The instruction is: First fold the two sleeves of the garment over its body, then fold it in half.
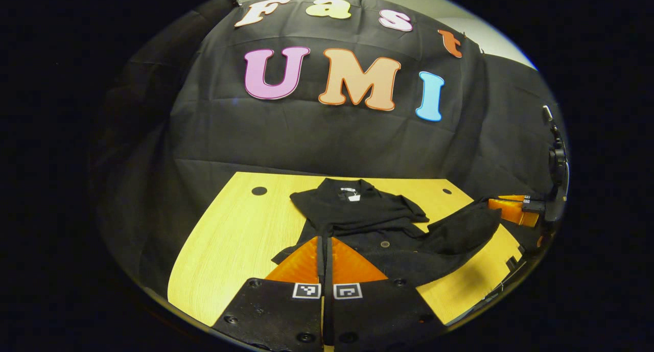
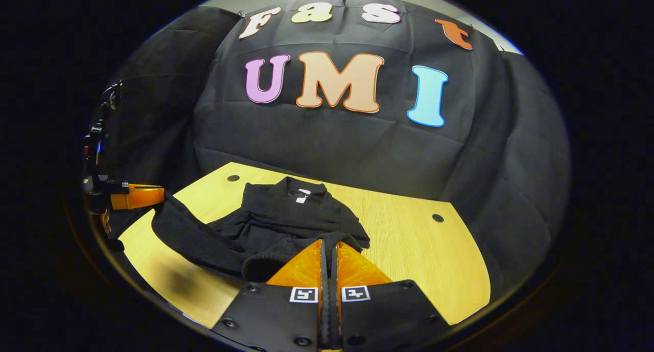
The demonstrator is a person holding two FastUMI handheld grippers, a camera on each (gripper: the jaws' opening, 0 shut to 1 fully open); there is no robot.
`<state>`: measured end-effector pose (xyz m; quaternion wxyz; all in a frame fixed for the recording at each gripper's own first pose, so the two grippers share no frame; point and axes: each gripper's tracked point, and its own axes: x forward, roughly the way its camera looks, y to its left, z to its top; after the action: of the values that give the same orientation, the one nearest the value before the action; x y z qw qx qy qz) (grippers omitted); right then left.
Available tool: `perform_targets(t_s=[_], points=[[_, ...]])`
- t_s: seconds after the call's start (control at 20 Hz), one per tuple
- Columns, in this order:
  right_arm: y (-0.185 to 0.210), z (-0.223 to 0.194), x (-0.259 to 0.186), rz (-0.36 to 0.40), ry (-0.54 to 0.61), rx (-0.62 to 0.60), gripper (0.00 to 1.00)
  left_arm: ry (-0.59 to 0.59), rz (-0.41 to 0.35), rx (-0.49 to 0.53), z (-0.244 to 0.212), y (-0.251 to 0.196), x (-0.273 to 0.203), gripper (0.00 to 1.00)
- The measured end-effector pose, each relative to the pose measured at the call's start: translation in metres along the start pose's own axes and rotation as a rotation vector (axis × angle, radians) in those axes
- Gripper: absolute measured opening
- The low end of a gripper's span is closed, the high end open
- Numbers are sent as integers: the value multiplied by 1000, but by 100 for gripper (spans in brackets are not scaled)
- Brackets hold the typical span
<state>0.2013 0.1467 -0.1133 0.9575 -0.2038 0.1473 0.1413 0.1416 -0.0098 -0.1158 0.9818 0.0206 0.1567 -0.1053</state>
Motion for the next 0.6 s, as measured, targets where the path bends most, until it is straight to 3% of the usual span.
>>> perform_targets(t_s=[0.6], points=[[-24, 60, 54, 23, -88, 50, 2, -83, 68, 18, 64, 8, 56, 0]])
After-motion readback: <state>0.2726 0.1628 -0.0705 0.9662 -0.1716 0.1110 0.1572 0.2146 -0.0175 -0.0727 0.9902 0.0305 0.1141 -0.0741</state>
